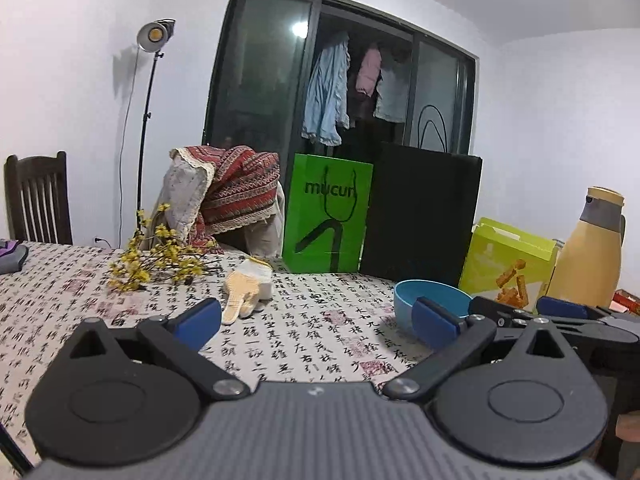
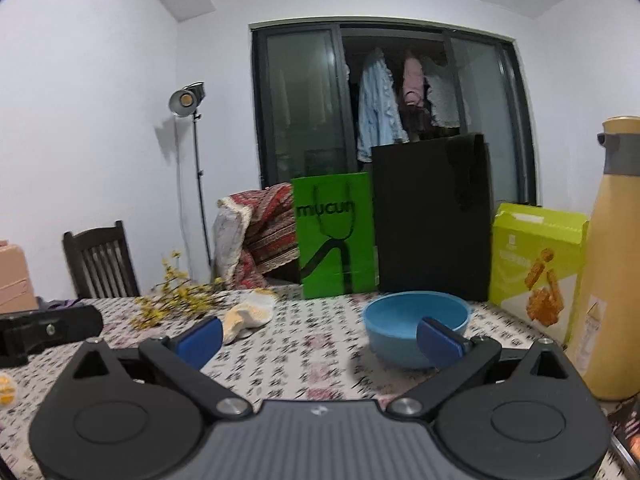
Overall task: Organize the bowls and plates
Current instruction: 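Move both open grippers toward the last blue bowl by the bags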
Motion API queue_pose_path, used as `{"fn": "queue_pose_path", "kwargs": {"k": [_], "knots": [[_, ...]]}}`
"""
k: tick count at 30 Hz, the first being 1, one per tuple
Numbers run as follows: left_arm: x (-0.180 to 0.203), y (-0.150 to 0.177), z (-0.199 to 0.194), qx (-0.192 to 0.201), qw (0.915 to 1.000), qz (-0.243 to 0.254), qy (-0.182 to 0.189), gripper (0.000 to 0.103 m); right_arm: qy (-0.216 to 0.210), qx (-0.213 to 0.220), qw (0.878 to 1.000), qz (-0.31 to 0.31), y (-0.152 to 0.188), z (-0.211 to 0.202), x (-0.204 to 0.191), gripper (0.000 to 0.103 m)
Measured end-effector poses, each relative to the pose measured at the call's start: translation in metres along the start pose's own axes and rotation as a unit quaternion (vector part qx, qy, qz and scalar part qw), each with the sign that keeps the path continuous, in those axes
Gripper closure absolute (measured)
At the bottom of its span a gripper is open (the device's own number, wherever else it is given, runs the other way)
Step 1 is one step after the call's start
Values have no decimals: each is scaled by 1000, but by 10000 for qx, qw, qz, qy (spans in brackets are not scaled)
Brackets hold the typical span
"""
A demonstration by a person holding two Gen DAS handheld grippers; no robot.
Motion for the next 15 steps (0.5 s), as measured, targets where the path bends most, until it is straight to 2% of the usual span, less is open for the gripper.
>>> {"fn": "queue_pose_path", "kwargs": {"k": [8, 15], "knots": [[20, -3, 50, -267, 9994, 105, 201, 0, 262, -77, 9996, 95, -14, 35, 28, 0], [32, -13, 87, -311, 9994, 55, 102, 0, 361, -149, 9990, 213, -25, 70, 46, 0]]}}
Point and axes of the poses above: each gripper's, at about its wrist camera, not at the fingertips, and z roughly the way its jaws point, x to its right, y to its underside, the point moved 3 cm from there along z, roughly the way its jaws point, and after that the axes turned 15 degrees about x, right-handed, at the moved point
